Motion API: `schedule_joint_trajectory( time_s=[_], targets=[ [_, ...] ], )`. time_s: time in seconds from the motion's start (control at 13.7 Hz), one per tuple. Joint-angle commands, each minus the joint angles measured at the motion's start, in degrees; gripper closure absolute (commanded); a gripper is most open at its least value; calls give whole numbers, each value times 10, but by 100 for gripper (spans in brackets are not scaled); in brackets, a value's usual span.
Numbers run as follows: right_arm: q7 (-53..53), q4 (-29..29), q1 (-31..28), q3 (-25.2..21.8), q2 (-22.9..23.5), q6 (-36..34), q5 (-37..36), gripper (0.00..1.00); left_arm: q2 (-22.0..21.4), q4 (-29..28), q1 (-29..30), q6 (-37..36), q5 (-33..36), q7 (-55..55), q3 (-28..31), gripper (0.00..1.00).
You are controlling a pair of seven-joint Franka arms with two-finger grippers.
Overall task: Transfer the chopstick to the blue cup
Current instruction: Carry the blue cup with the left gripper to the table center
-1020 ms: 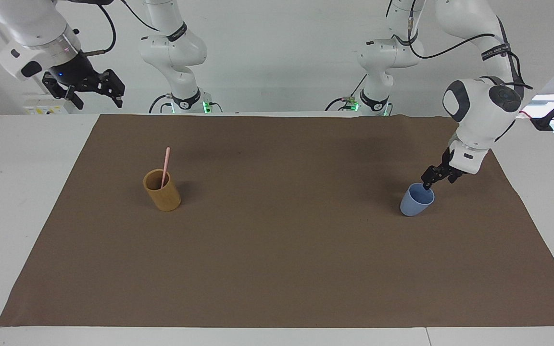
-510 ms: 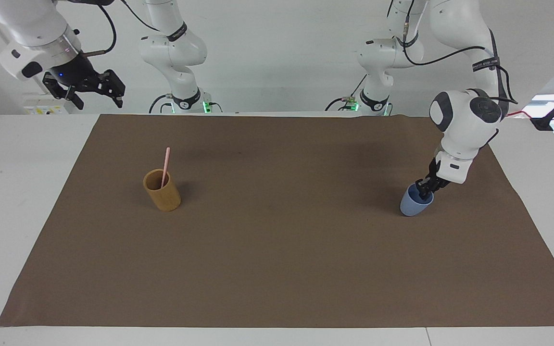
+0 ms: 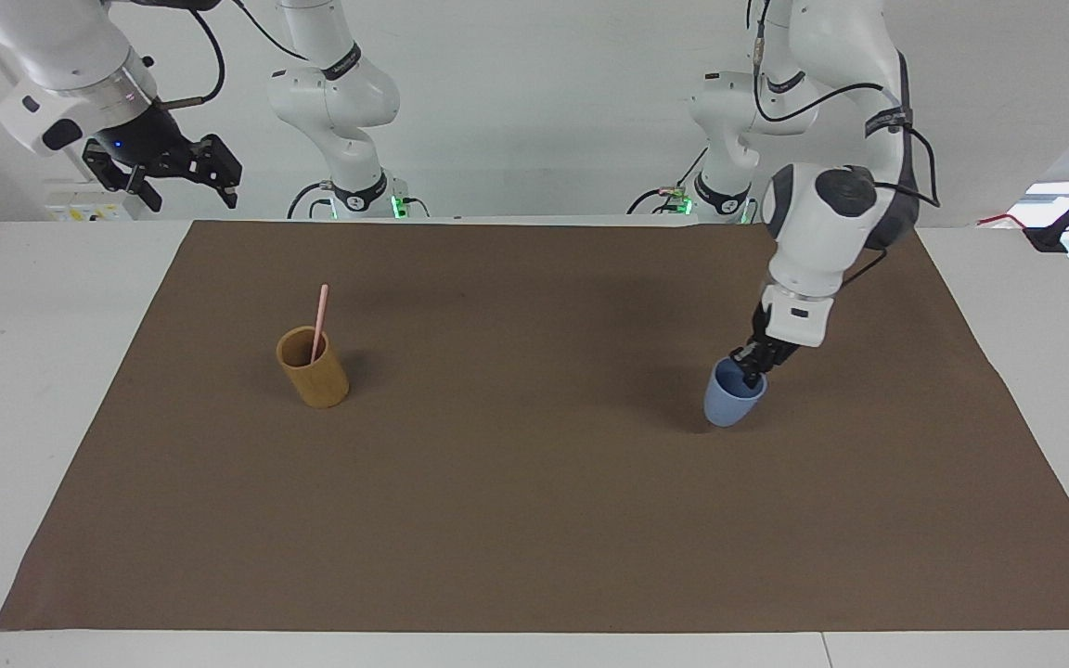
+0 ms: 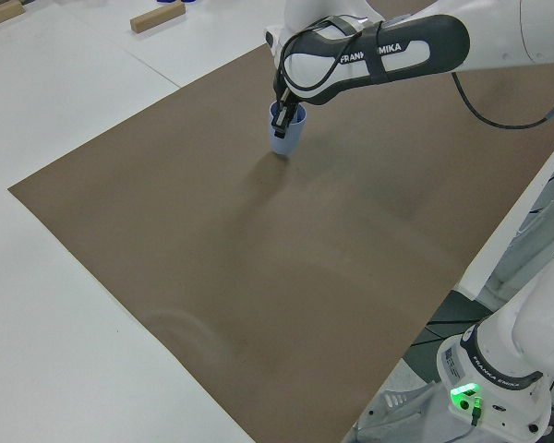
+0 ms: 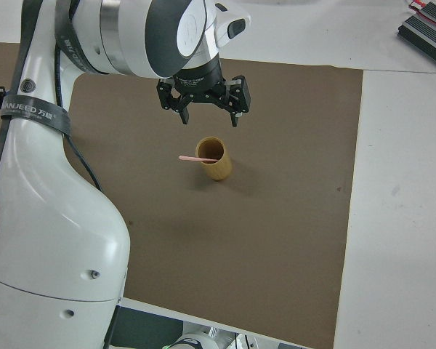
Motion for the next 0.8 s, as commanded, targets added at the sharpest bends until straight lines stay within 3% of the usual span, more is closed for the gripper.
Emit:
schedule_joint_trajectory(
  time_s=[0.0, 0.15, 0.29, 0.36, 0.44, 0.51, 0.58, 0.73],
  targets=[
    [2, -11, -2, 3, -9, 1, -2, 0, 8, 13, -93, -14, -3, -73, 9, 100],
    [2, -13, -1, 3, -9, 0, -2, 0, 40, 31, -147, -20, -3, -103, 10, 100],
    [2, -16, -2, 3, -12, 1, -2, 0, 49, 43, -158, -46, -3, -104, 8, 99],
    [2, -16, -1, 3, -12, 0, -2, 0, 49, 41, -158, -46, -3, -103, 7, 86],
    [2, -16, -1, 3, -12, 0, -2, 0, 49, 38, -158, -40, -3, -104, 7, 54],
    [4, -17, -1, 3, -12, 1, -2, 0, 49, 41, -158, -37, -3, -104, 7, 12],
    [4, -21, -1, 3, -14, 1, -2, 0, 49, 45, -158, -41, -3, -104, 7, 0],
    [4, -25, -2, 2, -16, 1, -2, 0, 40, 59, -155, -62, -3, -104, 8, 0]
  ],
)
